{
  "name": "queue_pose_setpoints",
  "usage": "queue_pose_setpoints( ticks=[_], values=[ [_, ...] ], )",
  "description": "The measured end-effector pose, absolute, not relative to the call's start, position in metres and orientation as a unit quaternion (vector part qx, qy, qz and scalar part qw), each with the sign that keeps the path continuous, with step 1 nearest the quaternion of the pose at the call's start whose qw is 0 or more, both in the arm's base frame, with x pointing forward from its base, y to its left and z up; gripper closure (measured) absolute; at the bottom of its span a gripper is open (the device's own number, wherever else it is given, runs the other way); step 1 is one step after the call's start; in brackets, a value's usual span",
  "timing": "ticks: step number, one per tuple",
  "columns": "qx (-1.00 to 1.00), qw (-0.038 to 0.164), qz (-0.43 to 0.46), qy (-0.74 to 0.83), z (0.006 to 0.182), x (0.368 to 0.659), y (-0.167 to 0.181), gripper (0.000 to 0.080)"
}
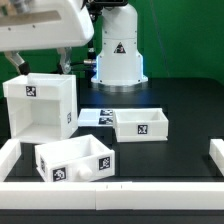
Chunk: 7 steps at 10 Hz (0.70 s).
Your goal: Assemble drawer
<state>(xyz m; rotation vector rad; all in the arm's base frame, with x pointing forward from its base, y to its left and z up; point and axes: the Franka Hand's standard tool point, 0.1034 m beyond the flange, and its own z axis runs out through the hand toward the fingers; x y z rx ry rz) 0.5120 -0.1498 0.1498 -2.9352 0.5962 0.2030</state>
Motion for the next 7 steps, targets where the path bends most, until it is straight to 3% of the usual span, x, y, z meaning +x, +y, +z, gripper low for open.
queue_pose_setpoints(
  ticks=[5,7],
  values=[
    [-0.977,0.062,0.045,0.201,0.146,0.512,-0.151,0.0151],
    [-0.979,0.066,0.048,0.188,0.149,0.497,-0.151,0.0151]
  ],
)
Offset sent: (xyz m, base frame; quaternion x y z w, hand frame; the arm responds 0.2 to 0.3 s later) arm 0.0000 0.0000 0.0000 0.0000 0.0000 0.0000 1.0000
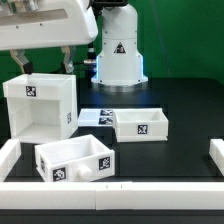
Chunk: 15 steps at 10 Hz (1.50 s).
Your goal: Assemble drawer
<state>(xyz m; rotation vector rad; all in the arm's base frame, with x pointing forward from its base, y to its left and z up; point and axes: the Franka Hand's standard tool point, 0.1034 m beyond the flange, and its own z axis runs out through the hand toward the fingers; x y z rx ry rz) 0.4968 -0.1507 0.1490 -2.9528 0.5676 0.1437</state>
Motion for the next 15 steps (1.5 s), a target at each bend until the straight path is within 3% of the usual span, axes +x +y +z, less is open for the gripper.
queue_pose_setpoints(
  ticks=[4,9,15],
  values=[
    [-0.989,0.068,0.005,0.132,0.142,0.472,-0.144,0.0151],
    [-0.997,0.064,-0.004,0.049,0.140,0.472,-0.150,0.0151],
    [-0.986,0.065,0.015,0.151,0.120,0.456,-0.140,0.0151]
  ],
)
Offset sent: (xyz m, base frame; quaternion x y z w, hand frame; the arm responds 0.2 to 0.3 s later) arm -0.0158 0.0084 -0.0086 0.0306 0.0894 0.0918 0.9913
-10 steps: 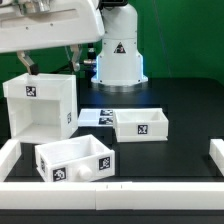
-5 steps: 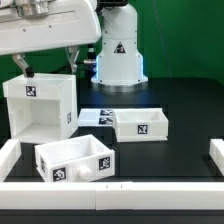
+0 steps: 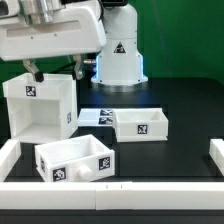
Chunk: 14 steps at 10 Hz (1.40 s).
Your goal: Assemble drawer
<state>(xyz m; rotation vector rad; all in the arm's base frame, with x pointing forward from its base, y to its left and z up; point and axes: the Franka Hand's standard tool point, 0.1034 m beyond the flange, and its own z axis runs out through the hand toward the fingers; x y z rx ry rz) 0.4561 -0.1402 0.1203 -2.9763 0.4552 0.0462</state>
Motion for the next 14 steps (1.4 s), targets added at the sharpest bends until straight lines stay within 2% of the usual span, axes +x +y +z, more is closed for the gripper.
queue_pose_setpoints(
  ticks=[2,3,4,5,6,7,8,9,11,12,14],
  values=[
    [-0.988,0.051,0.016,0.147,0.105,0.458,-0.133,0.0151],
    [-0.988,0.047,0.015,0.144,0.102,0.459,-0.131,0.0238],
    [-0.988,0.047,0.015,0.144,0.102,0.459,-0.132,0.0373],
    [-0.988,0.047,0.015,0.144,0.102,0.458,-0.132,0.0373],
    [-0.988,0.047,0.015,0.144,0.102,0.458,-0.132,0.0573],
    [-0.988,0.047,0.015,0.144,0.102,0.458,-0.132,0.0706],
    [-0.988,0.047,0.015,0.144,0.102,0.458,-0.132,0.0706],
    [-0.988,0.047,0.015,0.143,0.102,0.459,-0.132,0.0764],
    [-0.988,0.047,0.015,0.146,0.104,0.460,-0.132,0.0764],
    [-0.982,0.047,0.036,0.179,0.114,0.461,-0.128,0.0764],
    [-0.967,0.073,0.083,0.231,0.152,0.473,-0.118,0.0764]
  ],
)
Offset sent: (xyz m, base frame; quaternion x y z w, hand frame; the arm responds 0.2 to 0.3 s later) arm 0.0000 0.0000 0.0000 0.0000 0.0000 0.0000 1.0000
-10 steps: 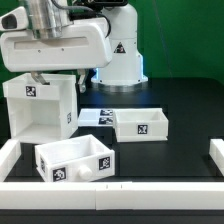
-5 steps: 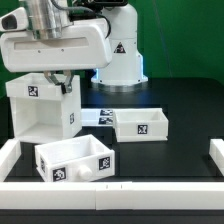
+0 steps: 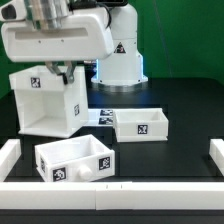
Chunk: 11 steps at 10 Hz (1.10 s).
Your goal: Assemble drawer
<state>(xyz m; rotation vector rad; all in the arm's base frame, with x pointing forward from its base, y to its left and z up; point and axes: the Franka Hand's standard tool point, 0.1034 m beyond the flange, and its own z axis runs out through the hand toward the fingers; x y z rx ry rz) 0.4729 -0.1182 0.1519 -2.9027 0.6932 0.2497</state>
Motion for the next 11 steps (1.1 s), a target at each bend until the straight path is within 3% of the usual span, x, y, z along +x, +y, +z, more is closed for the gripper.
queue_pose_setpoints(
  ticks=[2,4,7,11],
  values=[
    [-0.942,0.078,0.122,0.304,0.183,0.493,-0.098,0.0765],
    [-0.921,0.065,0.142,0.358,0.196,0.516,-0.077,0.0765],
    [-0.884,0.030,0.153,0.440,0.195,0.560,-0.048,0.0765],
    [-0.879,0.029,0.156,0.450,0.192,0.558,-0.048,0.0765]
  ],
)
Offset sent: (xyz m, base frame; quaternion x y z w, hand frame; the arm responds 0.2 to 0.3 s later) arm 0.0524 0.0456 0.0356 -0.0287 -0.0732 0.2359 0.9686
